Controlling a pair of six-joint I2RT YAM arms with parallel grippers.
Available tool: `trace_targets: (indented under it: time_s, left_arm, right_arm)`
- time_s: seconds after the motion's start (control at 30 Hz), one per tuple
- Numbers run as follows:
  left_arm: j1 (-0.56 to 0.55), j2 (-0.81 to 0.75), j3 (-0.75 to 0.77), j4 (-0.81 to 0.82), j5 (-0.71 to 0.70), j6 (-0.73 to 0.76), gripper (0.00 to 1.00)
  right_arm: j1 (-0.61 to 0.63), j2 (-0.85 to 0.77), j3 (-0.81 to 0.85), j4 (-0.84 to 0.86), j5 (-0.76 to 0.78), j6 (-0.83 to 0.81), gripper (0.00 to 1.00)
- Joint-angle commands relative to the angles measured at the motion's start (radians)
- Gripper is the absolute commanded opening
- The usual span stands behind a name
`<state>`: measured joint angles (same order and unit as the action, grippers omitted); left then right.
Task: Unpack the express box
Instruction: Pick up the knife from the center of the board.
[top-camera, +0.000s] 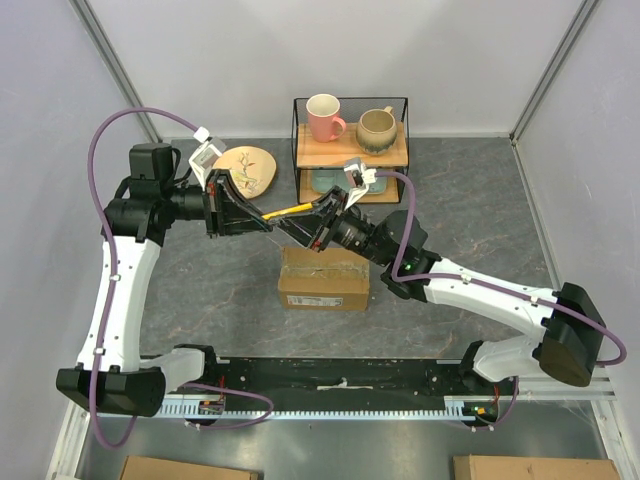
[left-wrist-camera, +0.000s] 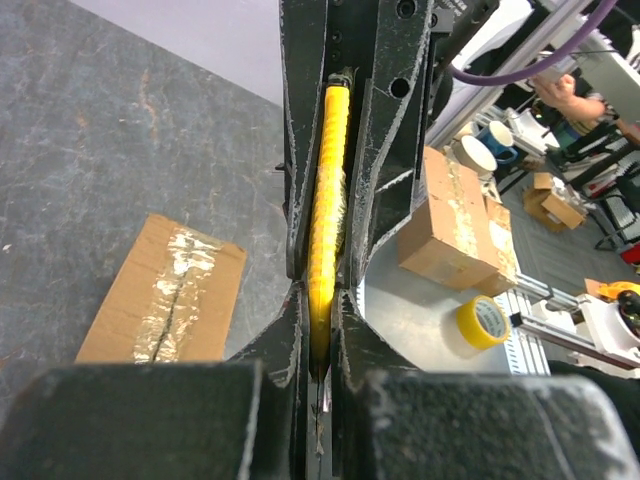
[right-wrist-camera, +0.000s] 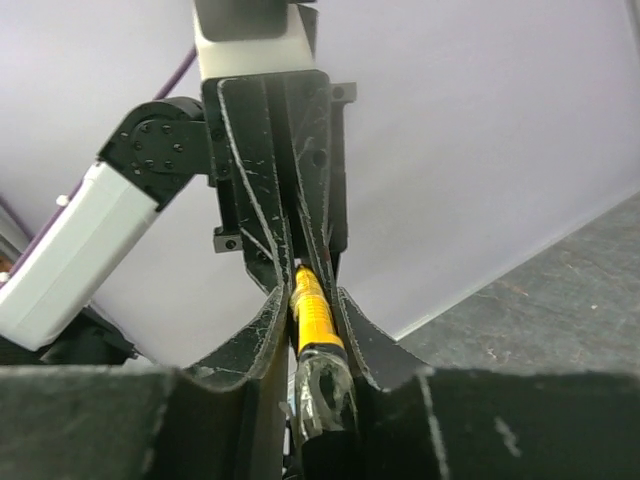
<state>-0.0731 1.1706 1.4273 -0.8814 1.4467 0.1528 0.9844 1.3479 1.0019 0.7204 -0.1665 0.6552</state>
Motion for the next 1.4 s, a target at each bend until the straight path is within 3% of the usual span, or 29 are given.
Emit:
trace_targets:
  time_s: [0.0,0.17,0.3,0.6,0.63,0.77,0.83,1.13,1.37]
  left_arm:
    - [0.001,-0.037,-0.022,0.019,0.357,-0.039,0.04]
    - [-0.001,-0.049,-0.077,0.047,0.365,-0.073,0.31]
    - [-0.001,-0.060,-0.107,0.053,0.363,-0.075,0.44]
    - [-0.002,-0.055,-0.073,0.090,0.362,-0.084,0.64]
    - [-0.002,-0.055,-0.073,0.096,0.351,-0.084,0.74]
    - [-0.002,-0.058,-0.073,0.114,0.320,-0.024,0.84]
    - [-0.001,-0.071,-0.079,0.113,0.322,0.002,0.99]
    - [-0.045,-0.150,-0.146,0.140,0.363,0.087,0.95]
    - [-0.090,-0.164,-0.275,0.340,0.363,-0.100,0.83]
  right_arm:
    - [-0.001,-0.007,0.032,0.045,-0.024,0.001,0.21]
    - [-0.010,-0.065,0.032,-0.047,-0.021,-0.040,0.07]
    - [-0.018,-0.107,0.049,-0.148,-0.022,-0.081,0.03]
    - [-0.059,-0.150,0.110,-0.381,-0.132,-0.132,0.01]
    - [-0.059,-0.151,0.116,-0.409,-0.161,-0.135,0.01]
    - [-0.061,-0.158,0.130,-0.453,-0.230,-0.135,0.01]
    - [-0.062,-0.158,0.136,-0.470,-0.257,-0.131,0.01]
    - [-0.079,-0.144,0.190,-0.536,-0.340,-0.141,0.00]
    - [-0.090,-0.102,0.285,-0.656,-0.373,-0.209,0.00]
